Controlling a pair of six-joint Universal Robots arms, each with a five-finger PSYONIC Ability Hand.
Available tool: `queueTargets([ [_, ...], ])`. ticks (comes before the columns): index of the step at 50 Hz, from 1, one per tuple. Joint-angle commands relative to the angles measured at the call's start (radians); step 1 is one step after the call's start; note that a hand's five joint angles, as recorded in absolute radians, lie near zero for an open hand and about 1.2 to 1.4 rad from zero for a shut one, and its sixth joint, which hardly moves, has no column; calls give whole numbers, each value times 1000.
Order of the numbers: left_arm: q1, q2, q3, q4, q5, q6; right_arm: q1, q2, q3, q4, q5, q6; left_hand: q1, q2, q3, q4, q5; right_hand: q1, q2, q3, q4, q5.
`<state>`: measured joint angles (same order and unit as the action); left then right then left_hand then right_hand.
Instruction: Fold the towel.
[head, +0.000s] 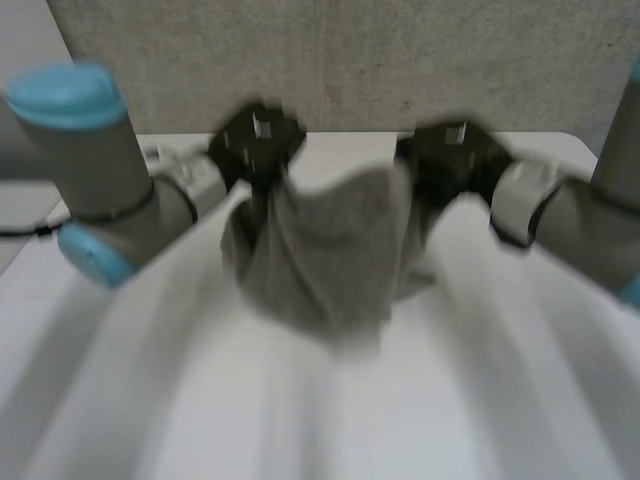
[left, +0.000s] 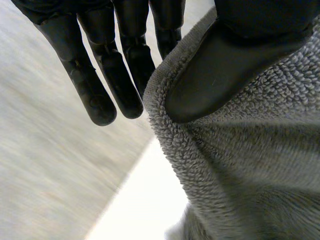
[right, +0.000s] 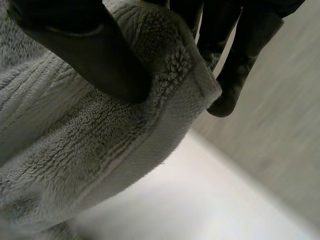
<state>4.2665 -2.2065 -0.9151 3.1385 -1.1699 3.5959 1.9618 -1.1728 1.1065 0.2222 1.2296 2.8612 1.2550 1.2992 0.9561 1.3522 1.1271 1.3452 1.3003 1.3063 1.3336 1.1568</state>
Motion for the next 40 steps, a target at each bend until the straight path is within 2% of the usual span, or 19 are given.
queueTargets([
  [1, -10, 100, 295, 92, -157, -255, -12, -5, -550, 2, 165, 43, 141, 97, 440, 44, 95, 51, 96, 90, 63, 65],
  [3, -1, 181, 309, 194, -229, -363, -14, -16, -634, -17, 208, 49, 141, 97, 440, 44, 95, 51, 96, 90, 63, 65],
  [6, 1, 220, 289, 242, -254, -404, -15, -24, -625, -18, 208, 41, 141, 97, 440, 44, 95, 51, 96, 90, 63, 65],
  [9, 3, 283, 191, 298, -255, -427, -21, -59, -451, 32, 176, -21, 141, 97, 440, 44, 95, 51, 96, 90, 63, 65],
  [10, 4, 313, 102, 302, -243, -425, -21, -59, -450, 32, 175, -22, 141, 97, 440, 44, 95, 51, 96, 90, 63, 65],
  [11, 3, 333, 16, 301, -222, -425, -20, -89, -342, 46, 171, -86, 141, 97, 440, 44, 95, 51, 96, 90, 63, 65],
  [12, 3, 334, 15, 301, -221, -425, -20, -90, -341, 46, 171, -86, 141, 97, 440, 44, 95, 51, 96, 90, 63, 65],
  [14, -7, 381, -205, 304, -141, -424, -6, -166, -115, 26, 171, -237, 141, 97, 440, 44, 95, 51, 96, 90, 63, 65],
  [15, -7, 381, -206, 304, -140, -424, -6, -166, -114, 26, 171, -238, 141, 97, 440, 44, 95, 51, 96, 90, 63, 65],
  [17, -13, 407, -435, 319, -58, -407, -8, -224, 86, -58, 171, -374, 141, 97, 440, 44, 95, 51, 96, 90, 63, 65],
  [19, -13, 406, -532, 327, -27, -390, -12, -247, 173, -107, 171, -426, 141, 97, 440, 44, 95, 51, 96, 90, 63, 65],
  [25, -30, 325, -792, 428, -7, -277, -24, -297, 416, -213, 168, -508, 141, 97, 440, 44, 95, 51, 96, 90, 63, 65],
  [29, -45, 251, -827, 459, -16, -221, -26, -291, 492, -216, 169, -511, 141, 97, 440, 44, 95, 51, 96, 90, 63, 65],
  [30, -45, 219, -829, 457, -16, -206, -26, -278, 522, -221, 172, -513, 2, -42, 301, -95, -45, 51, 96, 90, 63, 65],
  [31, -45, 218, -829, 457, -16, -206, -26, -278, 523, -221, 172, -513, 1, -43, 300, -96, -46, 51, 96, 90, 63, 65],
  [33, -45, 177, -826, 445, -14, -201, -35, -223, 550, -231, 179, -510, -613, -657, -314, -710, -659, 51, 96, 90, 63, 65],
  [34, -45, 177, -826, 445, -14, -201, -35, -223, 550, -231, 179, -510, -616, -660, -317, -713, -662, 51, 96, 90, 63, 65],
  [35, -42, 174, -823, 437, -16, -201, -59, -206, 556, -239, 180, -508, -781, -826, -483, -879, -828, 51, 96, 90, 63, 65],
  [40, -27, 200, -791, 430, -16, -203, -144, -188, 561, -257, 174, -491, -880, -924, -581, -977, -926, 51, 96, 90, 63, 65],
])
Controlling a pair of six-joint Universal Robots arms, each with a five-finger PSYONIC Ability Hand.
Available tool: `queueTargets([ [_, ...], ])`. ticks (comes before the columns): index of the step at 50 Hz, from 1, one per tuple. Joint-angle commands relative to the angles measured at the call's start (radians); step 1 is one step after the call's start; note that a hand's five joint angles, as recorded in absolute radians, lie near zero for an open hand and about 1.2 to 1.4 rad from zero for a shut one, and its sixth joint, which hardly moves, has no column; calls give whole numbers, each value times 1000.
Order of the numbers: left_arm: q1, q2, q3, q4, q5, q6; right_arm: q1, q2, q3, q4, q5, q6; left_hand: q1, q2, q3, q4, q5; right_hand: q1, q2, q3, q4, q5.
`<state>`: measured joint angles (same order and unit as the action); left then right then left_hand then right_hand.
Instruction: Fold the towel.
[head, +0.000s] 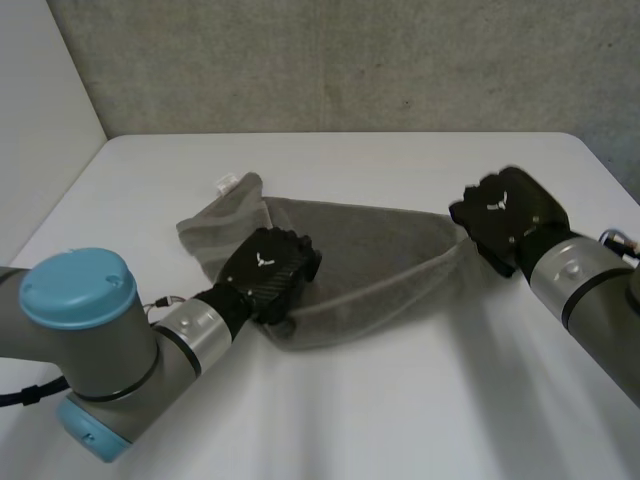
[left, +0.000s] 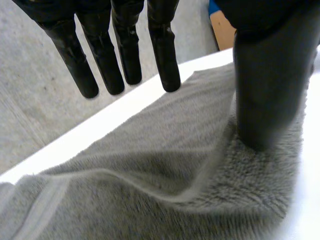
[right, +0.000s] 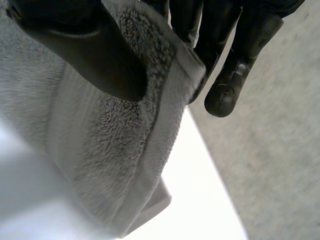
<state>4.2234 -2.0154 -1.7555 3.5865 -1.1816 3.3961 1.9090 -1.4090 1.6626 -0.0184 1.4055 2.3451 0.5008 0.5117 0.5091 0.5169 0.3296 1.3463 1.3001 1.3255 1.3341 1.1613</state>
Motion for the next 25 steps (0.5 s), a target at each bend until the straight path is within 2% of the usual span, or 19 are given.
queueTargets([
  [1, 24, 26, 66, -18, -4, -3, -102, 50, 5, -21, -2, 36, -143, -154, -152, -159, -147, 50, 96, 71, 62, 60],
  [9, 124, 58, 143, -28, 6, 5, -116, 56, 22, -41, -3, 131, -158, -169, -166, -174, -161, 50, 96, 71, 62, 60],
  [13, 130, 44, 188, -55, 14, 14, -113, 70, 26, -46, -3, 145, -158, -169, -166, -174, -161, 50, 96, 71, 62, 60],
  [18, 133, -49, 297, -91, 16, 37, -113, 91, 31, -61, 0, 145, -161, -172, -169, -177, -164, 50, 96, 71, 62, 60],
  [25, 139, -227, 546, -224, 17, 107, -108, 119, 45, -68, 0, 146, -161, -172, -169, -177, -164, 50, 96, 71, 62, 60],
])
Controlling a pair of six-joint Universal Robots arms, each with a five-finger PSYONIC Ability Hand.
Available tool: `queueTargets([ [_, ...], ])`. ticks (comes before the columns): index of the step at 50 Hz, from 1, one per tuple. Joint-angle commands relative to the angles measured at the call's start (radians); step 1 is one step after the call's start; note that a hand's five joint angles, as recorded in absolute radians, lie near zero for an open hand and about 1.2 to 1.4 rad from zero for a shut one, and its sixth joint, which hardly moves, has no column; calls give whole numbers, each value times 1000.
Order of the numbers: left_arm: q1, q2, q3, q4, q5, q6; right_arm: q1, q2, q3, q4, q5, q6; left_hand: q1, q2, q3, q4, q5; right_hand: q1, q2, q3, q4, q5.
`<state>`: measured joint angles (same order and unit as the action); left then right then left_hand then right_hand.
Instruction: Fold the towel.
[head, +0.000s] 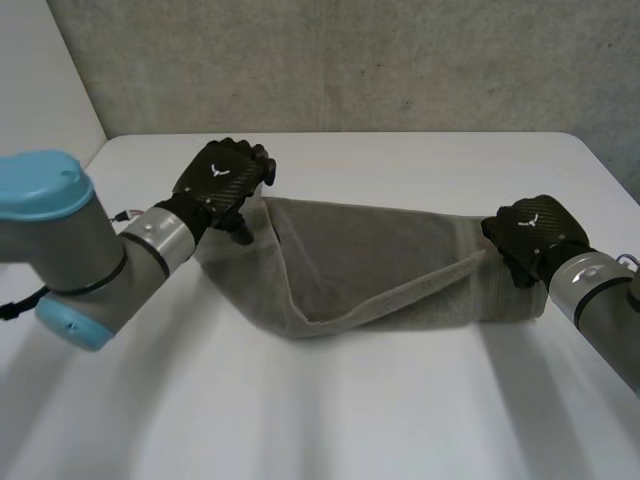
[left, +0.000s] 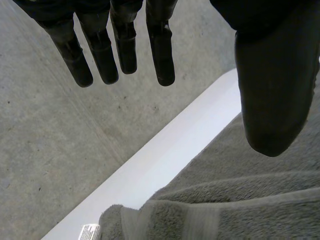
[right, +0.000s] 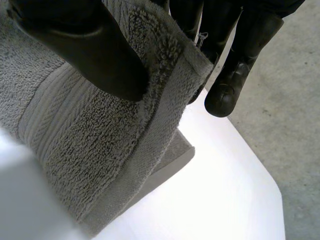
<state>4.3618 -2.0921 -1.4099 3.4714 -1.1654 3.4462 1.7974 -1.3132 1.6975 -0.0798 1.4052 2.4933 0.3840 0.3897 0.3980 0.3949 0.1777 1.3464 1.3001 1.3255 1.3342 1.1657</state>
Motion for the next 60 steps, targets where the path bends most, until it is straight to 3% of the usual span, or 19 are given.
queueTargets([
  [1, 1, -151, 201, -109, 1, 57, 3, 23, 10, -6, 0, -2, -44, -50, -58, -55, -12, 50, 96, 71, 62, 56],
  [6, -2, -282, 365, -247, 16, 146, 4, 25, 27, -26, 0, -4, -35, -41, -49, -46, -4, 50, 96, 71, 62, 56],
  [14, 1, -379, 479, -276, 56, 261, 0, 35, 33, -31, -2, -4, -30, -35, -44, -40, 2, 50, 96, 71, 62, 56],
  [33, 2, -703, 920, -287, 62, 275, 0, 60, 39, -32, -2, -5, 26, 20, 12, 15, 58, 50, 96, 71, 62, 56],
  [50, 27, -755, 957, -318, 64, 364, -3, 75, 31, -34, -3, -7, 76, 70, 62, 65, 108, 50, 96, 71, 62, 56],
  [58, 30, -757, 965, -350, 64, 370, -3, 75, 36, -37, -3, -11, 238, 232, 224, 227, 269, 50, 96, 71, 62, 56],
  [60, 28, -753, 960, -367, 62, 384, -3, 75, 36, -37, -3, -11, 404, 398, 390, 393, 436, 50, 96, 71, 62, 56],
])
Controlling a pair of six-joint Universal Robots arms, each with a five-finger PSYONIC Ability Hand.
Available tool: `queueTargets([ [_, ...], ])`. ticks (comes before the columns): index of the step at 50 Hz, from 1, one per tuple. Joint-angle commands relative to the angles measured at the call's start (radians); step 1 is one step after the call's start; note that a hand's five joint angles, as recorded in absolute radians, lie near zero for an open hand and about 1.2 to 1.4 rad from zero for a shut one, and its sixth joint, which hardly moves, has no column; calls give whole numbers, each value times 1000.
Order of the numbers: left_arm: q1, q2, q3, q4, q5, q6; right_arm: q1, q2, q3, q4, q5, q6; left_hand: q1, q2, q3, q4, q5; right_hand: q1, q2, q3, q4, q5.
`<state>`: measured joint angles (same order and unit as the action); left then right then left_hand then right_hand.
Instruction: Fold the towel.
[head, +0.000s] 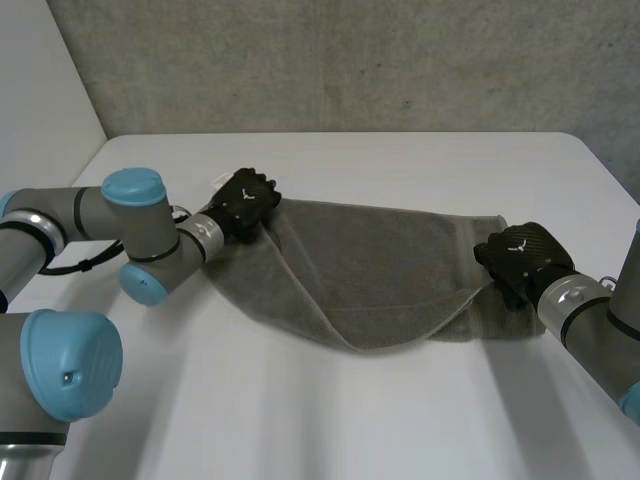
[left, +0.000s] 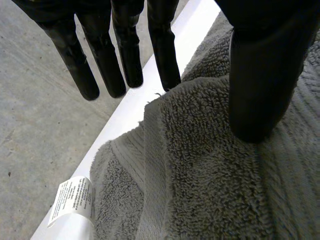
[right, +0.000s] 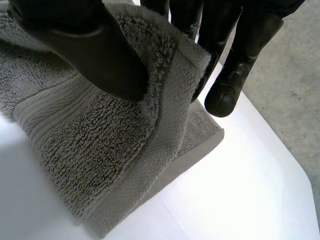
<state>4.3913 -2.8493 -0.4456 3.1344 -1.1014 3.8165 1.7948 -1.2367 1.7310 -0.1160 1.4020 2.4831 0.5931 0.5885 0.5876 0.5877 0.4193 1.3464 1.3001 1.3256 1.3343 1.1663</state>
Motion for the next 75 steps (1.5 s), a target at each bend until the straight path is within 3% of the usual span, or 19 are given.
queueTargets([
  [1, -1, 4, -4, -30, -1, 14, 0, -1, 2, -1, 0, -1, 196, 200, 201, 201, 195, 50, 96, 71, 62, 55],
  [8, -1, 48, -47, -74, -11, 139, 0, -3, 4, -1, 2, -1, 278, 282, 283, 283, 277, 50, 96, 71, 62, 55],
  [14, 2, 71, -91, -73, -12, 166, 2, -4, 7, 1, 2, -1, 375, 379, 380, 380, 374, 50, 96, 71, 62, 55],
  [17, 14, 71, -102, -76, -14, 166, 3, -6, 12, 1, 2, -1, 484, 488, 489, 489, 483, 50, 96, 71, 62, 55],
  [19, 20, 73, -111, -77, -17, 166, 3, -9, 15, 1, 2, -1, 767, 771, 772, 772, 766, 50, 96, 71, 62, 55],
  [25, 20, 119, -145, -85, -18, 166, 3, -13, 12, 1, -1, 0, 803, 808, 809, 809, 802, 50, 96, 71, 62, 55],
  [33, 20, 338, -300, -83, -55, 144, 2, -63, -37, 29, 3, 10, 803, 808, 809, 809, 802, 50, 96, 71, 62, 55],
  [39, 36, 608, -469, -77, -61, 57, -8, -198, -189, 219, -6, 76, 803, 808, 809, 809, 802, 50, 96, 71, 62, 55],
  [41, 43, 679, -507, -76, -61, 18, -31, -230, -313, 365, -53, 146, 803, 808, 809, 809, 802, 50, 96, 71, 62, 55],
  [44, 62, 808, -576, -76, -63, -63, -41, -247, -381, 440, -90, 177, 803, 808, 809, 809, 802, 50, 96, 71, 62, 55],
  [46, 91, 931, -629, -77, -61, -153, -61, -279, -512, 566, -176, 207, 803, 808, 809, 809, 802, 50, 96, 71, 62, 55],
  [49, 108, 998, -653, -79, -60, -201, -90, -287, -641, 657, -236, 214, 803, 808, 809, 809, 802, 50, 96, 71, 62, 55],
  [54, 174, 1169, -737, -73, -54, -386, -123, -274, -790, 734, -261, 215, 803, 808, 809, 809, 802, 50, 96, 71, 62, 55],
  [63, 237, 1180, -817, -69, -51, -508, -130, -152, -829, 773, -256, 160, 803, 808, 809, 809, 802, 50, 96, 71, 62, 55],
  [71, 227, 964, -823, -53, -55, -500, -29, 28, -849, 762, -152, 65, 803, 808, 809, 809, 802, 50, 96, 71, 62, 55],
  [75, 214, 813, -690, -30, -61, -505, 32, 165, -957, 672, -78, 66, 803, 808, 809, 809, 802, 50, 96, 71, 62, 55],
])
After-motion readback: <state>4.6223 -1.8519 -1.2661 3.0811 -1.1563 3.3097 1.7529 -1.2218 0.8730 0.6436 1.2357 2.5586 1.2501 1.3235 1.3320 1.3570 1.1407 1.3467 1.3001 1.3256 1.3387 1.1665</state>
